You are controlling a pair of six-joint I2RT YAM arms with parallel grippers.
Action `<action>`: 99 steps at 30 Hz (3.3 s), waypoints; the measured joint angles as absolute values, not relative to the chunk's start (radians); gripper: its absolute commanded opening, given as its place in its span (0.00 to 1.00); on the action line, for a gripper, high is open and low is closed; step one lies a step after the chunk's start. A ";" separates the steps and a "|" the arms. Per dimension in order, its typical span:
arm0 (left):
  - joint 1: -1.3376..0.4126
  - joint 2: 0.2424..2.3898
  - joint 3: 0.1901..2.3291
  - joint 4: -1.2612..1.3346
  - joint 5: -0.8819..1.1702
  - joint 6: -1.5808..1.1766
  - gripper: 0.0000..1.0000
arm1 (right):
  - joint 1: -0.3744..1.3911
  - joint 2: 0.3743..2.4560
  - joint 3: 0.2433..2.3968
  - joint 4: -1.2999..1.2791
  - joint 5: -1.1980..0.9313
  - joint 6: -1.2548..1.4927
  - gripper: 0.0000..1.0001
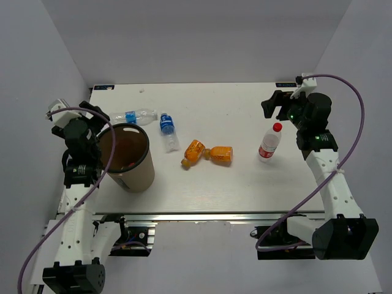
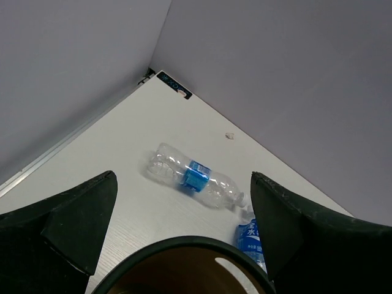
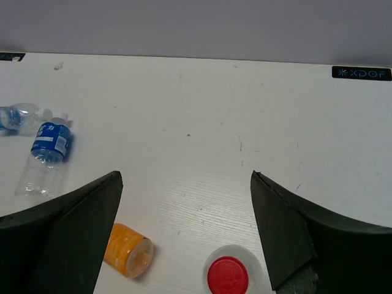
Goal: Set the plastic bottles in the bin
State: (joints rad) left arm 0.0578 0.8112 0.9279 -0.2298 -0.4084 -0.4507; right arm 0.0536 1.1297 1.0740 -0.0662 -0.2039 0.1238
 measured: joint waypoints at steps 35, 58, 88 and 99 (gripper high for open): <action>0.057 0.804 0.855 -0.206 -0.278 -0.466 0.98 | 0.162 1.048 1.077 -0.306 0.072 0.102 0.90; 0.057 0.838 0.836 -0.167 -0.193 -0.445 0.98 | 0.249 1.140 0.867 -0.251 0.369 0.131 0.76; 0.057 0.850 0.826 -0.156 -0.168 -0.445 0.98 | 0.250 1.085 1.153 -0.141 0.075 0.055 0.01; 0.057 0.872 0.835 -0.173 -0.198 -0.463 0.98 | 0.597 1.217 1.394 0.148 -0.627 0.069 0.00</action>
State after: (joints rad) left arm 0.0570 0.8722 0.8352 -0.1726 -0.1982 -0.4633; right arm 0.5968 1.2167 1.3941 0.1478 -0.6270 0.0692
